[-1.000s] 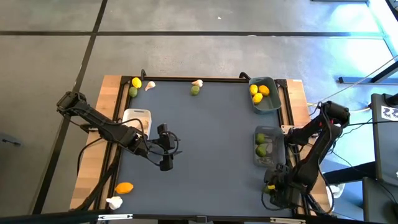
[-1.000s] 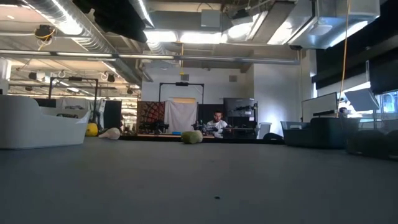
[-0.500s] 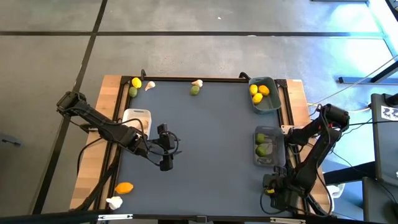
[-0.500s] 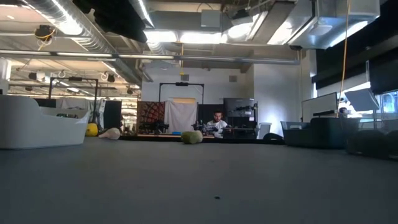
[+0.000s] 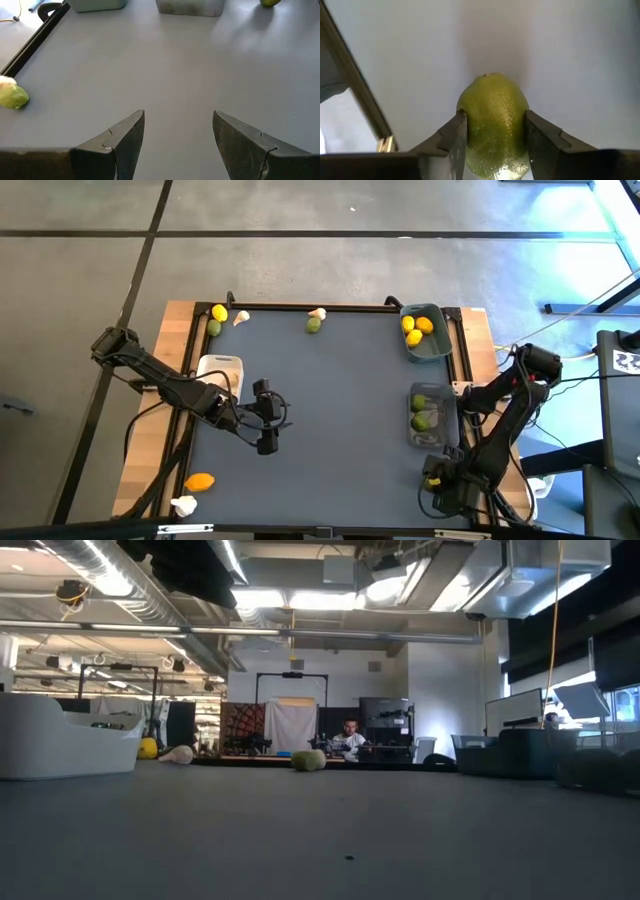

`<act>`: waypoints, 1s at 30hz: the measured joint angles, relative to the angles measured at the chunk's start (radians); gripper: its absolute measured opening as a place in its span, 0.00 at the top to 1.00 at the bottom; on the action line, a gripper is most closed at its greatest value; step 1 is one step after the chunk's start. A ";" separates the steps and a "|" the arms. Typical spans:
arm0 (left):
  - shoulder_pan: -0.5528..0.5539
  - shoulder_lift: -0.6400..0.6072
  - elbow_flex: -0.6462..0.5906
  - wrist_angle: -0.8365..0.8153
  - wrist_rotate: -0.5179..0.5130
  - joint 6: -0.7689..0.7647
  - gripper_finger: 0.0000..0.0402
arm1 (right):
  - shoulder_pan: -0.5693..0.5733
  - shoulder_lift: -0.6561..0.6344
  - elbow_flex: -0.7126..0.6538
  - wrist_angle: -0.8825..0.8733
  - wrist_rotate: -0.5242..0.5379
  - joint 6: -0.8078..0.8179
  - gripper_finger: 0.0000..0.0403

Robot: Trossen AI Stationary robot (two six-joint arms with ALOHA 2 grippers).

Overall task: Sort produce into baskets
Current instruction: Put the lime into the black bin

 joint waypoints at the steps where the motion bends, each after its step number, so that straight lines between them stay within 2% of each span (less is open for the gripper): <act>1: 0.000 0.000 0.000 0.000 0.000 0.000 0.43 | 0.000 -0.015 0.004 -0.011 0.001 0.007 0.62; 10: 0.000 0.000 0.000 0.000 0.000 0.001 0.43 | 0.000 -0.091 0.138 -0.198 0.106 0.014 0.62; 20: 0.000 0.000 0.000 0.000 0.000 0.002 0.43 | -0.029 -0.104 0.310 -0.483 0.322 -0.006 0.62; 30: 0.000 0.000 0.000 0.000 0.000 0.003 0.43 | -0.165 -0.104 0.322 -0.697 0.318 -0.025 0.62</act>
